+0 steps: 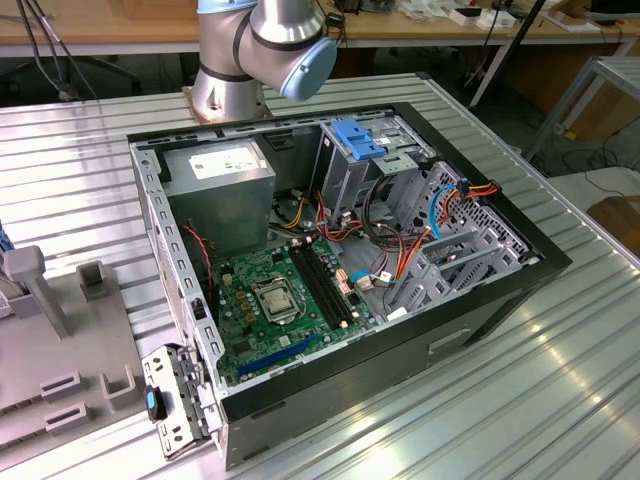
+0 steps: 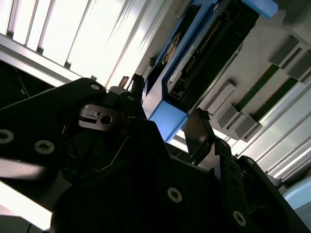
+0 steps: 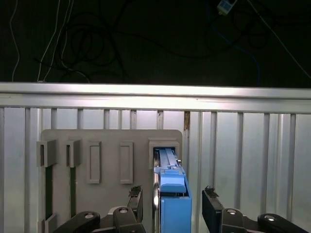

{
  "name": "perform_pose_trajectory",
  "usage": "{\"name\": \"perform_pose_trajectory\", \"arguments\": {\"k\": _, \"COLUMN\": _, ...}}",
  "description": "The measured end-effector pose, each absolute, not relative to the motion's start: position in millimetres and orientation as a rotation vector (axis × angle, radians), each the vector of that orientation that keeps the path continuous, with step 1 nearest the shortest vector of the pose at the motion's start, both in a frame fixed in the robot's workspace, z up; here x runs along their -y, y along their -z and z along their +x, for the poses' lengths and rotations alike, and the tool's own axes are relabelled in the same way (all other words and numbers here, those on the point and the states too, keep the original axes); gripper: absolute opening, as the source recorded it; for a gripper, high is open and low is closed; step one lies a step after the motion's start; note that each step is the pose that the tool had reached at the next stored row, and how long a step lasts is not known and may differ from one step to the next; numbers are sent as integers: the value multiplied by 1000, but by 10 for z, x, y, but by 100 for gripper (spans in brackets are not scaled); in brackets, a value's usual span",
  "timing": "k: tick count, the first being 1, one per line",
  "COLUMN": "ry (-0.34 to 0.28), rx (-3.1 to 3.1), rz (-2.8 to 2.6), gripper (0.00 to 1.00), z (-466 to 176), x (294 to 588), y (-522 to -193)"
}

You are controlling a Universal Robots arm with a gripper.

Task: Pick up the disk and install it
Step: 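Pick up the disk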

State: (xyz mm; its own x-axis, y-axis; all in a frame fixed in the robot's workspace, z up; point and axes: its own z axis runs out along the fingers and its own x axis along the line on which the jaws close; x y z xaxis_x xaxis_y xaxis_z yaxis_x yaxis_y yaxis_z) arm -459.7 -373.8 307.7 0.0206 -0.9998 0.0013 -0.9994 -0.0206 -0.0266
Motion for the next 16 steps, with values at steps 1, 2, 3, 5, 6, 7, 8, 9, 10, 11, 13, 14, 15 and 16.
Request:
{"name": "perform_pose_trajectory", "arguments": {"k": 1, "ry": 30, "rx": -2186, "rz": -2231, "gripper": 60, "z": -4597, "x": 3738, "y": -3077}}
{"name": "perform_pose_trajectory", "arguments": {"k": 2, "ry": 31, "rx": -2186, "rz": -2231, "gripper": 60, "z": -4597, "x": 3738, "y": -3077}}
{"name": "perform_pose_trajectory", "arguments": {"k": 3, "ry": 30, "rx": -2186, "rz": -2231, "gripper": 59, "z": -4597, "x": 3738, "y": -3078}}
{"name": "perform_pose_trajectory", "arguments": {"k": 5, "ry": 30, "rx": -2186, "rz": -2231, "gripper": 52, "z": -4597, "x": 3738, "y": -3079}}
{"name": "perform_pose_trajectory", "arguments": {"k": 6, "ry": 30, "rx": -2186, "rz": -2231, "gripper": 45, "z": -4596, "x": 3738, "y": -3079}}
{"name": "perform_pose_trajectory", "arguments": {"k": 7, "ry": 30, "rx": -2186, "rz": -2231, "gripper": 45, "z": -4596, "x": 3738, "y": -3079}}
{"name": "perform_pose_trajectory", "arguments": {"k": 8, "ry": 30, "rx": -2186, "rz": -2231, "gripper": 45, "z": -4596, "x": 3738, "y": -3080}}
{"name": "perform_pose_trajectory", "arguments": {"k": 9, "ry": 30, "rx": -2186, "rz": -2232, "gripper": 45, "z": -4596, "x": 3742, "y": -3081}}
{"name": "perform_pose_trajectory", "arguments": {"k": 10, "ry": 30, "rx": -2186, "rz": -2232, "gripper": 45, "z": -4596, "x": 3746, "y": -3080}}
{"name": "perform_pose_trajectory", "arguments": {"k": 11, "ry": 30, "rx": -2186, "rz": -2231, "gripper": 45, "z": -4596, "x": 3749, "y": -3079}}
{"name": "perform_pose_trajectory", "arguments": {"k": 13, "ry": 30, "rx": -2186, "rz": -2231, "gripper": 45, "z": -4596, "x": 3750, "y": -3079}}
{"name": "perform_pose_trajectory", "arguments": {"k": 14, "ry": 30, "rx": -2186, "rz": -2231, "gripper": 45, "z": -4596, "x": 3751, "y": -3079}}
{"name": "perform_pose_trajectory", "arguments": {"k": 15, "ry": 31, "rx": -2186, "rz": -2231, "gripper": 45, "z": -4596, "x": 3751, "y": -3080}}
{"name": "perform_pose_trajectory", "arguments": {"k": 16, "ry": 30, "rx": -2186, "rz": -2231, "gripper": 45, "z": -4596, "x": 3751, "y": -3090}}
